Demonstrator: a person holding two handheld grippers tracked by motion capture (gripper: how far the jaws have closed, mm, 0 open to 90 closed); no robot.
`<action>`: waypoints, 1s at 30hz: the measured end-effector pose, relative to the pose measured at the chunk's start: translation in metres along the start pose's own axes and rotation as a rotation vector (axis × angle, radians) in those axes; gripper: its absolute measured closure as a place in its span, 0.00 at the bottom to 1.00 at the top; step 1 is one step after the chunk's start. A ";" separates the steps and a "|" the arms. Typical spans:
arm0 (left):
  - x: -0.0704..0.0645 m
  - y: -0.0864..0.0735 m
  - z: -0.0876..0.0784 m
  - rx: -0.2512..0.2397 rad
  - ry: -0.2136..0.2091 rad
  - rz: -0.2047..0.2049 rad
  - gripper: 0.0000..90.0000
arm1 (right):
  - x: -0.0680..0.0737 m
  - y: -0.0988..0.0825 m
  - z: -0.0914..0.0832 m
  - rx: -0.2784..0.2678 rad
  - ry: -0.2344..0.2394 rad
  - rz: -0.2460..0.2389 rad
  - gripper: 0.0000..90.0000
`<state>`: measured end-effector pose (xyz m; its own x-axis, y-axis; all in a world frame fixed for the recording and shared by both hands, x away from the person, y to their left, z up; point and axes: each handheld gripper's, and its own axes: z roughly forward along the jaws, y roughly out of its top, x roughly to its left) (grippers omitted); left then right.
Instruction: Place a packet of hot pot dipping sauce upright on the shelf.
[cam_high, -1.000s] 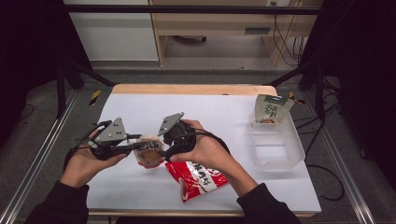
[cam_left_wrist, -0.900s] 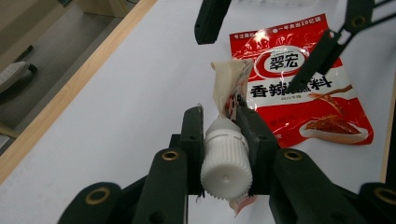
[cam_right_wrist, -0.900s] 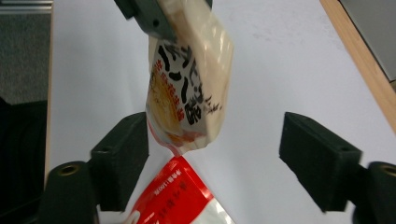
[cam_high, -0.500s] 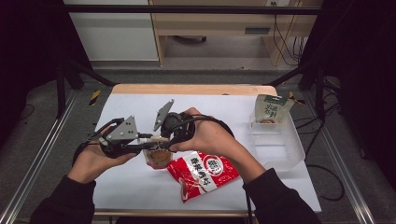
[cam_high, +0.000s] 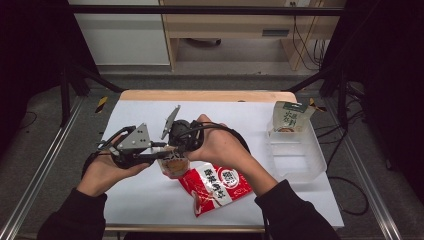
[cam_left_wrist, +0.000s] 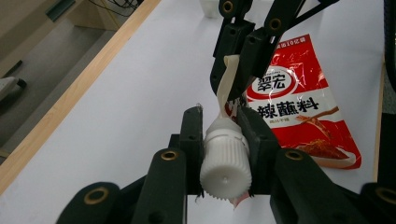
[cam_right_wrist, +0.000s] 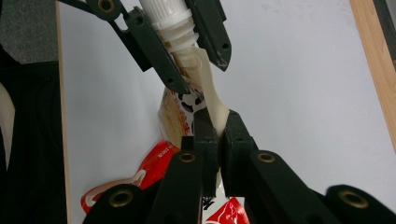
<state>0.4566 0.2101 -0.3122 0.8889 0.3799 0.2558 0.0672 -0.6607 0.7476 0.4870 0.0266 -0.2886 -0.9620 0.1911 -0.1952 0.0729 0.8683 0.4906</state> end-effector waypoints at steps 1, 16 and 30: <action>0.001 -0.001 0.000 -0.018 0.005 -0.004 0.80 | 0.000 0.000 0.000 0.000 0.003 0.009 0.97; -0.001 -0.032 -0.006 -0.083 0.122 -0.160 0.17 | -0.017 0.001 -0.015 0.000 -0.026 0.013 0.98; -0.007 -0.086 0.011 -0.019 0.209 -0.258 0.09 | -0.041 -0.022 -0.040 -0.027 -0.064 0.051 0.98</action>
<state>0.4499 0.2575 -0.3850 0.7312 0.6593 0.1754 0.2676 -0.5136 0.8152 0.5147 -0.0186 -0.2577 -0.9383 0.2642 -0.2229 0.1133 0.8443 0.5238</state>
